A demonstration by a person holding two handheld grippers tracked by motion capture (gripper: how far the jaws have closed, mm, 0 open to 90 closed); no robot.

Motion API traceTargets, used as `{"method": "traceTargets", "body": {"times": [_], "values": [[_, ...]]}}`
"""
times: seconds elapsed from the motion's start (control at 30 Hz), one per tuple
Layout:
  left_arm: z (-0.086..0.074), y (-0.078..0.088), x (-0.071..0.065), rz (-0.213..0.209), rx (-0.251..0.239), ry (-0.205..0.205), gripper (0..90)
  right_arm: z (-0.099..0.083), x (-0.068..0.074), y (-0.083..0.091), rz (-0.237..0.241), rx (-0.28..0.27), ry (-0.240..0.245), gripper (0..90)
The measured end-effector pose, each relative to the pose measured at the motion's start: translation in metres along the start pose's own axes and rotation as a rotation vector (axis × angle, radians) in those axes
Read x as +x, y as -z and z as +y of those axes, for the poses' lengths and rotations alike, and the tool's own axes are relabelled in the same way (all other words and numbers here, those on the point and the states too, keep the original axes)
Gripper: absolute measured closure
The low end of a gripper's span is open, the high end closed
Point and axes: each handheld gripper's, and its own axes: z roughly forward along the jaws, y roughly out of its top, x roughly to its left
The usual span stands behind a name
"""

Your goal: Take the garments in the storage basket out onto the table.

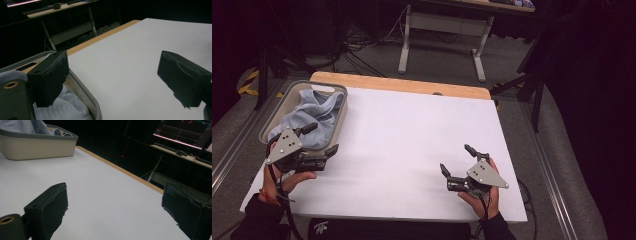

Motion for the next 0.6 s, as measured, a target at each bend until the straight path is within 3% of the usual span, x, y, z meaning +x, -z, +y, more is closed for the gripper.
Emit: {"method": "traceTargets", "body": {"times": [0.3,0.6], "values": [[-0.0019,0.0005,0.0024,0.014,0.017,-0.008,11.3,-0.0006,0.0001,-0.0021,0.007,0.005,-0.003,7.3],[-0.0012,-0.0056,-0.0016,-0.014,0.023,-0.033,11.3,-0.0024,0.0002,0.0015,-0.006,0.017,0.011,7.4]]}}
